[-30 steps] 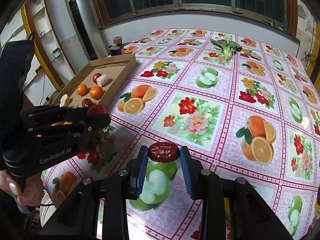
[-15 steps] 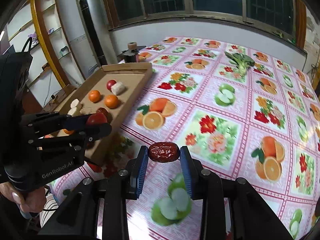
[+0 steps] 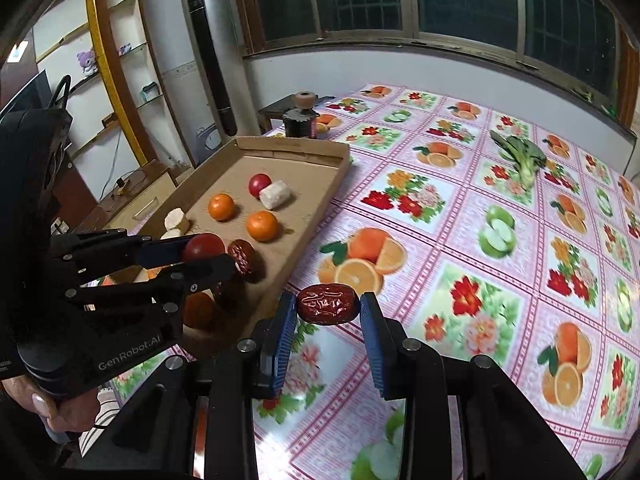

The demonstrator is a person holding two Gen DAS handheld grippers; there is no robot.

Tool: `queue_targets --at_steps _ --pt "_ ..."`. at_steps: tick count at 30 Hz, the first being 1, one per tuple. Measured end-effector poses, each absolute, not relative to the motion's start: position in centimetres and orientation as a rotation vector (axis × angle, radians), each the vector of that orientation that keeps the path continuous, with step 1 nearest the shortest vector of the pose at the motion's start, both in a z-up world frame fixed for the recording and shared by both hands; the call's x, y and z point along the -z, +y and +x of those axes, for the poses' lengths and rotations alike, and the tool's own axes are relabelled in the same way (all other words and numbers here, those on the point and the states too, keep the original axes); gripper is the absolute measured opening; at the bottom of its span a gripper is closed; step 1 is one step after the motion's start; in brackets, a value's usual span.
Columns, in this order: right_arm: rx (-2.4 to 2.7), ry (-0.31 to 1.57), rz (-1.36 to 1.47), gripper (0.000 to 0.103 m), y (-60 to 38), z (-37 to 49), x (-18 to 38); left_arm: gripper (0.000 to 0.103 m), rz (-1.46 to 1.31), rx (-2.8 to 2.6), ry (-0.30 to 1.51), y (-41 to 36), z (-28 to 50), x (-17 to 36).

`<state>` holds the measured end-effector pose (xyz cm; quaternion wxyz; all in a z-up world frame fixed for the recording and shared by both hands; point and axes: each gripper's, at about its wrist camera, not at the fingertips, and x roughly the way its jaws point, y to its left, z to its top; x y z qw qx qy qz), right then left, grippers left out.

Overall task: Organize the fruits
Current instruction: 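Carry the tomato and the date over the cardboard tray with both tools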

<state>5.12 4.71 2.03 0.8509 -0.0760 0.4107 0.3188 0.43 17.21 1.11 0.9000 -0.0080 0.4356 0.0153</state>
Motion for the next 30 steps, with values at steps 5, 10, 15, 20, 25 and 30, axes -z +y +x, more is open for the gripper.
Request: queue_targets --at_steps 5,10,15,20,25,30 --pt "-0.694 0.867 -0.169 0.033 6.2 5.8 -1.9 0.026 -0.030 -0.045 0.899 18.4 0.6 -1.1" --pt "-0.727 0.877 -0.156 0.033 8.2 7.2 -1.7 0.026 -0.057 -0.062 0.909 20.3 1.4 -0.9" --pt "-0.753 0.877 -0.155 0.033 10.4 9.1 -1.7 0.026 -0.091 -0.091 0.918 22.8 2.7 -0.8" --pt "-0.780 0.885 -0.136 0.033 13.1 12.0 -1.5 0.026 -0.135 -0.126 0.932 25.8 4.5 -0.6" --pt "-0.792 0.918 -0.108 0.033 16.2 16.2 -0.8 0.026 -0.165 -0.163 0.955 28.4 7.1 -0.2" --pt "-0.773 0.948 -0.116 0.033 18.8 19.4 0.5 0.026 -0.170 -0.200 0.986 30.2 10.1 0.9"
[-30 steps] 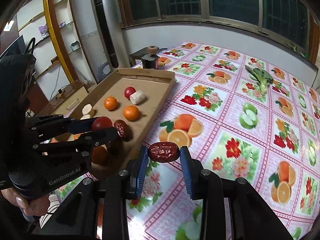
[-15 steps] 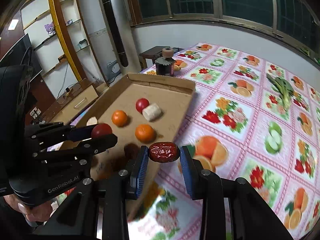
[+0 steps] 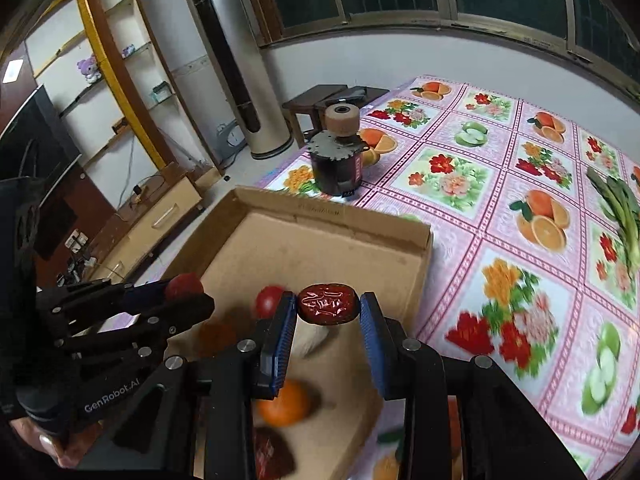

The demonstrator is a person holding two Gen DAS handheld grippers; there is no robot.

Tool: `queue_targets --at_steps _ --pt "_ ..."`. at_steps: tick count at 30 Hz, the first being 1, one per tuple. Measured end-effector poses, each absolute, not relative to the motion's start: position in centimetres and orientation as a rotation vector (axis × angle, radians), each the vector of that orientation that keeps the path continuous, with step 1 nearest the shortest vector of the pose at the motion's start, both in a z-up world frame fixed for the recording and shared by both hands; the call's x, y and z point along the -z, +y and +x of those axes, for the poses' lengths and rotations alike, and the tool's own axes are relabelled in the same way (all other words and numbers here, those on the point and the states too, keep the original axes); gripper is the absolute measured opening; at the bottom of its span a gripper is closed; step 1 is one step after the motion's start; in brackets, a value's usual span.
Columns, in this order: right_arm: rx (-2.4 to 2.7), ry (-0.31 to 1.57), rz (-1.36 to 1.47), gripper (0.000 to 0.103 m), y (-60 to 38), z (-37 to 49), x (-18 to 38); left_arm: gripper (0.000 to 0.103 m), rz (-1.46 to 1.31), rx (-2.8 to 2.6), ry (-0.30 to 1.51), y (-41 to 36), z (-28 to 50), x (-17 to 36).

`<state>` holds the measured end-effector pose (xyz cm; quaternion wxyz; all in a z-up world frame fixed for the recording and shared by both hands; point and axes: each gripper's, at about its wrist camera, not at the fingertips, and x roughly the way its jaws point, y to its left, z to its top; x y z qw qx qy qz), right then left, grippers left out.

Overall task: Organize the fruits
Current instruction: 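Carry the tomato and the date over the cardboard tray with both tools, then open the left tool to drop the tomato in the tray while the right tool releases the date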

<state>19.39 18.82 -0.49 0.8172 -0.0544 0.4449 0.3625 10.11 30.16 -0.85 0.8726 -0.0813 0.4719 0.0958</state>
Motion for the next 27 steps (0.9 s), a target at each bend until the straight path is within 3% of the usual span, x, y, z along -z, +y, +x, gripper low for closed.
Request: queue_targets --at_steps 21,24,27 --pt "-0.738 1.040 -0.200 0.034 22.5 23.6 4.8 0.028 -0.184 -0.255 1.095 31.6 14.1 4.1" --pt "-0.749 1.044 -0.188 0.039 22.4 23.5 4.7 0.036 -0.178 -0.275 1.096 31.6 14.1 4.2" --pt "-0.749 1.027 -0.183 0.053 22.0 23.1 4.1 0.039 -0.190 -0.286 1.082 31.8 13.4 3.9"
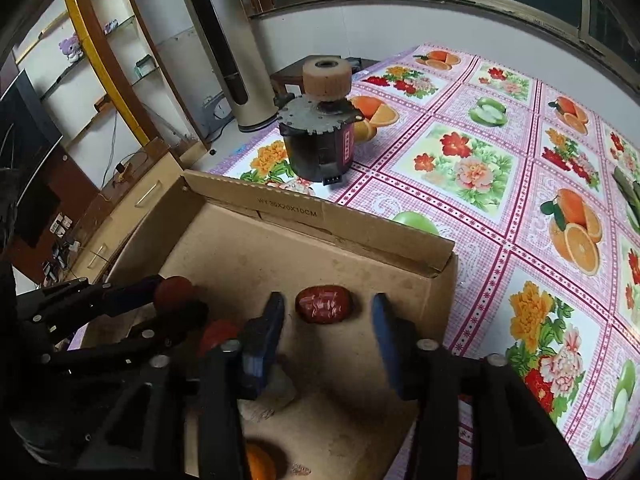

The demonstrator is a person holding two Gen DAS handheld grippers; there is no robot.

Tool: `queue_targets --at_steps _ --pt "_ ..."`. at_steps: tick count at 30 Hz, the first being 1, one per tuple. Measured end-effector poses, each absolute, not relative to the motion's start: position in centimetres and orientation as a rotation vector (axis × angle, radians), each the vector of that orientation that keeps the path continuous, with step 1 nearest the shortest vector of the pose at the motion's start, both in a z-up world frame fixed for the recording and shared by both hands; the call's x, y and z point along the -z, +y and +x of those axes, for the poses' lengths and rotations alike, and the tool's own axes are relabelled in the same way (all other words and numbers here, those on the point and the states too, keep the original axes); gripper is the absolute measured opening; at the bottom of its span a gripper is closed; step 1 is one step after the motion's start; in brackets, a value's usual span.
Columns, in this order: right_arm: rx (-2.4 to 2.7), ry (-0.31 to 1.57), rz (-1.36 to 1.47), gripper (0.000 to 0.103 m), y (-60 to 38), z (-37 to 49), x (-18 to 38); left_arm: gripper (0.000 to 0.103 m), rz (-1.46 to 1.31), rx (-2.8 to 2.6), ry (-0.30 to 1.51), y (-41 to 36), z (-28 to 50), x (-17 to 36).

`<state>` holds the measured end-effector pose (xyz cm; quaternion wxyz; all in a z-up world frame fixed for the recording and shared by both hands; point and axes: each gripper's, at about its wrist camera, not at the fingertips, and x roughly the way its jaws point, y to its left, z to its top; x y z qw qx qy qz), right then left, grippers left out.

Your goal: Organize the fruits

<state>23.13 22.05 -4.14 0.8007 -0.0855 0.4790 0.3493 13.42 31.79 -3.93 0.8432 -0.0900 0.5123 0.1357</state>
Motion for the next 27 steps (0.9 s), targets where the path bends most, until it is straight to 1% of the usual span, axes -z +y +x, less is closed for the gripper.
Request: queue_targets --at_steps 4,6,7,8,9,14,17,18,21,22,27 --pt "-0.764 1.006 -0.171 0.054 20.9 22.1 2.9 0.039 -0.186 -0.299 1.040 31.6 11.6 2.5" --pt "-0.783 0.997 -0.165 0.054 20.2 21.6 2.3 0.046 -0.184 -0.304 1.010 31.2 10.2 1.6" --pt "-0.804 0.996 -0.161 0.055 19.8 21.1 2.0 0.055 -0.192 -0.301 0.990 31.0 9.3 1.1" --pt "-0.828 0.998 -0.162 0.057 19.4 20.6 1.8 0.063 -0.197 -0.305 0.971 30.7 8.4 0.7" --pt "-0.851 1.001 -0.167 0.060 19.0 20.1 1.6 0.064 -0.195 -0.316 0.956 30.4 7.7 0.5" --pt "-0.913 0.951 -0.264 0.061 17.3 16.6 0.4 0.064 -0.174 -0.307 0.909 28.4 3.2 -0.5" --pt "-0.956 0.916 -0.306 0.066 16.1 14.5 -0.2 0.065 -0.187 -0.314 0.890 27.6 0.6 -0.7" --pt "-0.981 0.903 -0.320 0.069 15.5 13.6 -0.5 0.065 -0.192 -0.311 0.890 27.3 0.0 -0.6" --pt "-1.057 0.886 -0.369 0.083 14.3 11.3 -1.0 0.065 -0.177 -0.309 0.898 26.2 -1.8 -0.2" --pt "-1.078 0.877 -0.388 0.086 14.1 10.7 -1.1 0.065 -0.166 -0.309 0.897 25.9 -2.3 -0.2" --pt "-1.163 0.815 -0.533 0.087 12.4 6.9 -1.0 0.065 -0.111 -0.337 0.853 24.2 -5.6 -0.7"
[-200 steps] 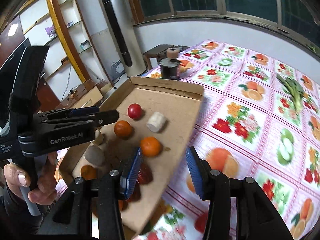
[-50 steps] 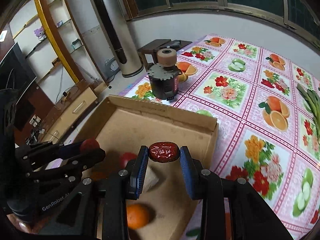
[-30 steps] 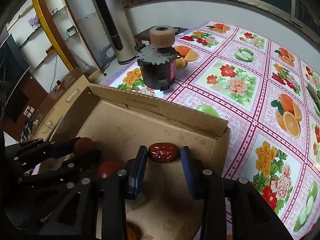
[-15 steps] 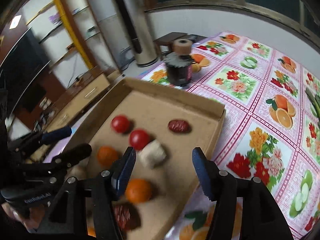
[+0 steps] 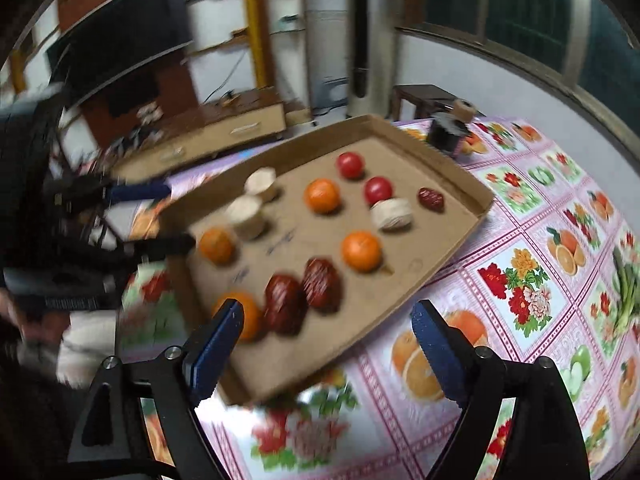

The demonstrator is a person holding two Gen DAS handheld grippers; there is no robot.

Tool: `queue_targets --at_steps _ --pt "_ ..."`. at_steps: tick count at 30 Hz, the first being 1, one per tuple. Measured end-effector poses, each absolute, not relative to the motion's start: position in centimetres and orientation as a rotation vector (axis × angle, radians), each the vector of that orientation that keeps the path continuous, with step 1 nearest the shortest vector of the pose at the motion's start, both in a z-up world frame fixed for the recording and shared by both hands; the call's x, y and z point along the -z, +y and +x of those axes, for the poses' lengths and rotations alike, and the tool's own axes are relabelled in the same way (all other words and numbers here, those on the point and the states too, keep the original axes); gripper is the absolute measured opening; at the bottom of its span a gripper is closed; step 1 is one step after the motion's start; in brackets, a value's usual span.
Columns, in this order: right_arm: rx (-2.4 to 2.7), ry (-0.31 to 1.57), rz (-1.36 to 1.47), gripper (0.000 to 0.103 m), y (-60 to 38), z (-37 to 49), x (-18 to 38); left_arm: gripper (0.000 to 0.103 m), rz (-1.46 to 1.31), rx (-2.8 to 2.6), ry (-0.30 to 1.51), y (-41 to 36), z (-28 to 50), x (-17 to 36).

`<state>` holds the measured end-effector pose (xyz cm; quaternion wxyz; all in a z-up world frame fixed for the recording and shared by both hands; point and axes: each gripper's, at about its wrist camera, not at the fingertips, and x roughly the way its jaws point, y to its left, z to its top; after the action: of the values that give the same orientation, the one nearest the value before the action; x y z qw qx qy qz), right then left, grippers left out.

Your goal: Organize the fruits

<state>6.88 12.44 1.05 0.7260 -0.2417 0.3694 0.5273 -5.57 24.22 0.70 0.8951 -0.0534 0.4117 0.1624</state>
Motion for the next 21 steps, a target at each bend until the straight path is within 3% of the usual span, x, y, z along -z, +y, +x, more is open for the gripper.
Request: queue_targets --at_steps 5,8,21 --pt "-1.235 0.801 -0.568 0.088 10.9 5.1 -0.7 0.066 -0.070 -0.364 0.833 23.0 -7.7 -0.9" --pt "-1.281 0.803 -0.561 0.089 10.4 4.7 -0.6 0.072 -0.073 -0.367 0.826 22.5 -8.7 -0.9" --pt "-1.276 0.715 -0.766 0.090 11.3 0.9 0.5 0.073 -0.036 -0.355 0.838 20.6 -10.5 -0.4"
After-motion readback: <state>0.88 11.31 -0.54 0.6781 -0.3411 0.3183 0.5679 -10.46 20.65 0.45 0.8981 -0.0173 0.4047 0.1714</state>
